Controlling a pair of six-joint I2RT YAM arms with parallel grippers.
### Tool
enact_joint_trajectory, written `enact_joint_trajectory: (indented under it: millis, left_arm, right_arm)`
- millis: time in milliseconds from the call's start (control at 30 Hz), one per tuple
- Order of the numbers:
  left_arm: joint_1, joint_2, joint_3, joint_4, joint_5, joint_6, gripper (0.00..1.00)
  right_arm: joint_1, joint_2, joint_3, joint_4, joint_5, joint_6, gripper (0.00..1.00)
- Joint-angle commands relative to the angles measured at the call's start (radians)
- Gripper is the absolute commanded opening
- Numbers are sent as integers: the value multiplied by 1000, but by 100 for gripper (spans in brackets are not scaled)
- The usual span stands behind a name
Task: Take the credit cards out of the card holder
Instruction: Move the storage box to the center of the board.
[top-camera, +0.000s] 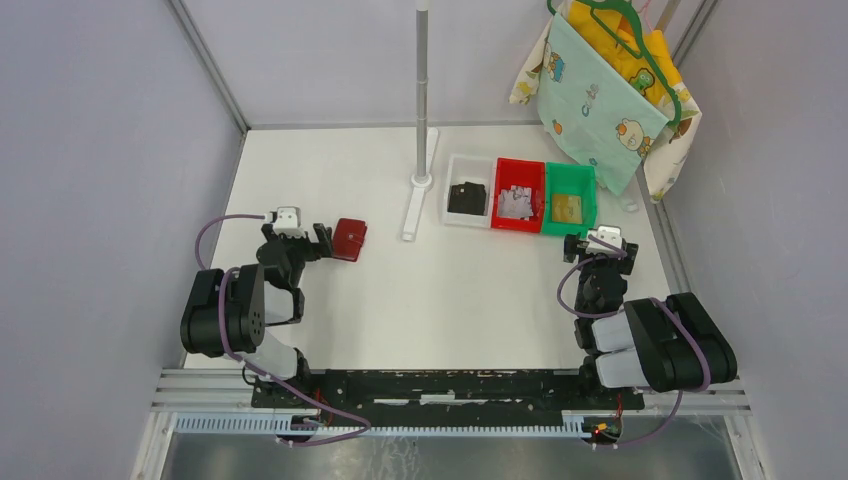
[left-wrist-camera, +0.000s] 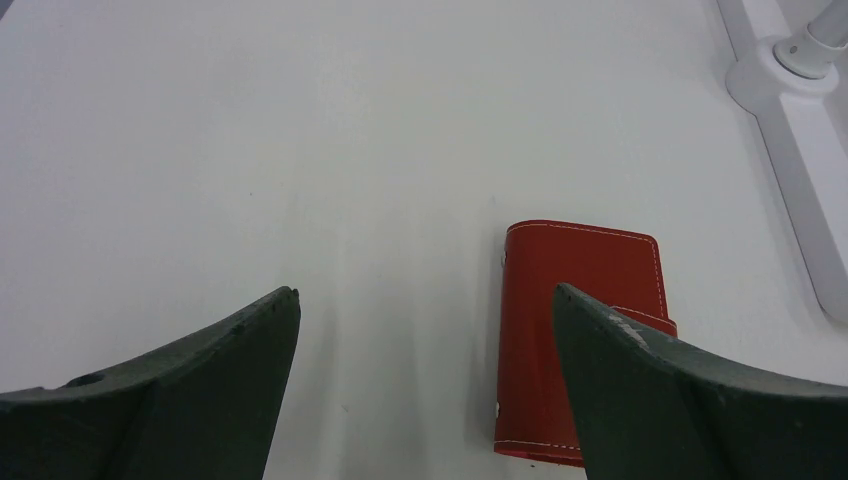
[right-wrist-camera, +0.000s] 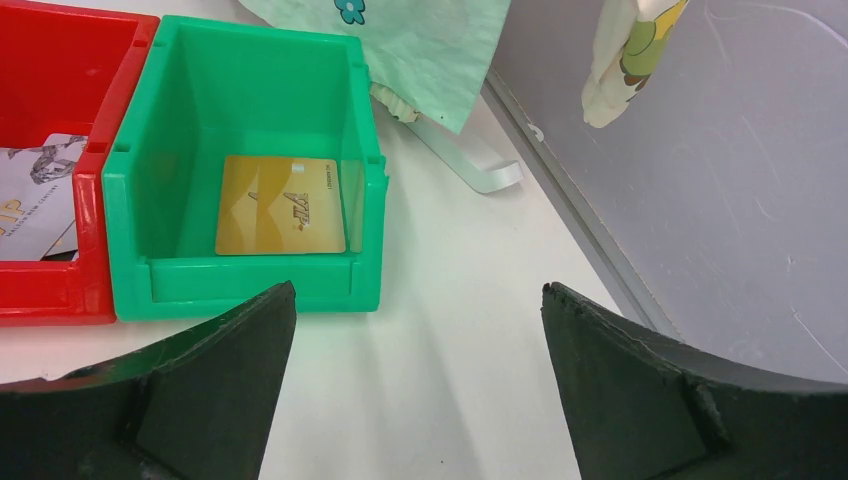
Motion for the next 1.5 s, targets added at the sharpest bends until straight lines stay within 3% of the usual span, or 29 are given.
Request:
enact_joint_trajectory:
  millis: [0, 533, 633, 733, 833, 967, 1033, 1100, 1167, 1300, 1467]
  left_arm:
    - [-4, -8, 13, 41, -17, 37, 100]
    - [6, -83, 17, -12, -17, 29, 100]
    - [31, -164, 97, -222, -13, -14, 100]
    - [37, -225, 227, -510, 23, 54, 100]
    - [37, -278, 271, -627, -3, 102, 100]
    - [37, -319, 365, -848, 4, 144, 100]
    - [37, -323, 435, -967, 9, 158, 100]
    - [37, -324, 500, -1083, 15, 167, 100]
    - [38, -323, 563, -1169, 33, 166, 100]
    - [37, -316, 671, -1339, 106, 151, 100]
    - [32, -298, 741, -1456, 169, 132, 100]
  right_arm:
    - [-4, -15, -115, 39, -8, 6, 98]
    - [-4, -51, -146, 80, 9, 14, 98]
    - [0, -116, -167, 67, 28, 17, 98]
    - [0, -233, -130, -119, 115, 55, 98]
    - [0, -341, -93, -248, 132, 83, 98]
    - [0, -463, 44, -545, 89, 261, 98]
    - [1, -474, 129, -678, 12, 317, 98]
    - [0, -478, 248, -881, 56, 514, 98]
    - [1, -462, 352, -1058, 28, 589, 98]
    - [1, -383, 476, -1151, -219, 501, 98]
    - [61, -298, 581, -1214, -225, 480, 98]
